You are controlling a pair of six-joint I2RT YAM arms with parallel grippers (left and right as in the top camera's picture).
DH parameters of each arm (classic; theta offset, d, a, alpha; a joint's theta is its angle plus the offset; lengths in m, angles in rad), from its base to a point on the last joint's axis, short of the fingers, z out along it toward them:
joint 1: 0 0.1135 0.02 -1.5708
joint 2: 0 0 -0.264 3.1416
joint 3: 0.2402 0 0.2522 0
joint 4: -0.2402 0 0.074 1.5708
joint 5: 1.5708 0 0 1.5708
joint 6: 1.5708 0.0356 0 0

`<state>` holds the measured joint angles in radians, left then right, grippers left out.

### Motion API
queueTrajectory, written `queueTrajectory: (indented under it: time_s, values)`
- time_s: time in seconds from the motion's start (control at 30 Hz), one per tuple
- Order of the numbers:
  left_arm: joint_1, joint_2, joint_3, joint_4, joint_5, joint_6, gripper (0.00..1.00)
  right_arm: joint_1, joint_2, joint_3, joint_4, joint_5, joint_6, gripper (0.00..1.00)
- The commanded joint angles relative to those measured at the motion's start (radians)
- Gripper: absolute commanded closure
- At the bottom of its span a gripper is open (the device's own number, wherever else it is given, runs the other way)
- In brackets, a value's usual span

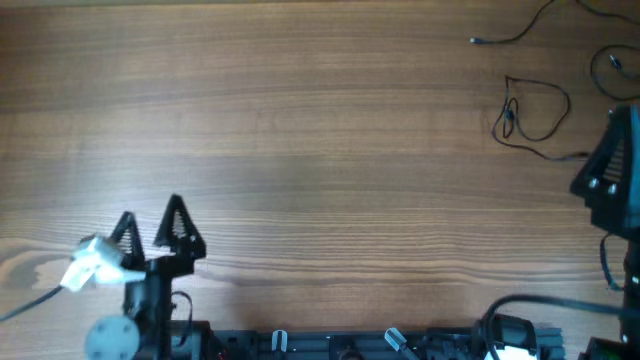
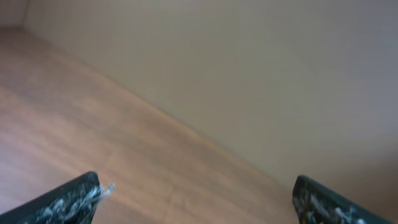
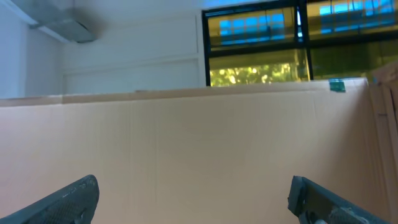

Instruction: Untangle cables

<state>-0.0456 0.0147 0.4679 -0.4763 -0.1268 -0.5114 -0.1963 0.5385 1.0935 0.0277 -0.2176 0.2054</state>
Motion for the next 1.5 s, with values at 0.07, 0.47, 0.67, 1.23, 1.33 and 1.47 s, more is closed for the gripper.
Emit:
queueTrajectory:
  time_s: [0.07, 0.47, 0.67, 1.23, 1.33, 1.47]
  values:
    - [0.006, -0.008, -0.243, 0.253, 0.129, 0.172, 0.00, 0.009, -0.046, -0.008, 0.006, -0.012, 0.003, 0.00]
    - [0.007, -0.008, -0.462, 0.433, 0.206, 0.270, 0.00, 0.009, -0.076, -0.008, 0.013, -0.013, 0.004, 0.00]
    - [0.007, -0.007, -0.462, 0.406, 0.205, 0.272, 0.00, 0.009, -0.161, -0.008, 0.013, -0.013, 0.004, 0.00]
    - [0.007, -0.007, -0.462, 0.406, 0.205, 0.272, 0.00, 0.077, -0.533, 0.032, -0.011, -0.017, -0.100, 0.00]
    - [0.007, -0.007, -0.462, 0.406, 0.205, 0.272, 0.00, 0.077, -0.533, 0.032, 0.009, -0.020, -0.098, 0.00]
    - [0.007, -0.007, -0.462, 0.406, 0.205, 0.272, 0.00, 0.077, -0.532, 0.025, -0.024, -0.020, -0.101, 0.00]
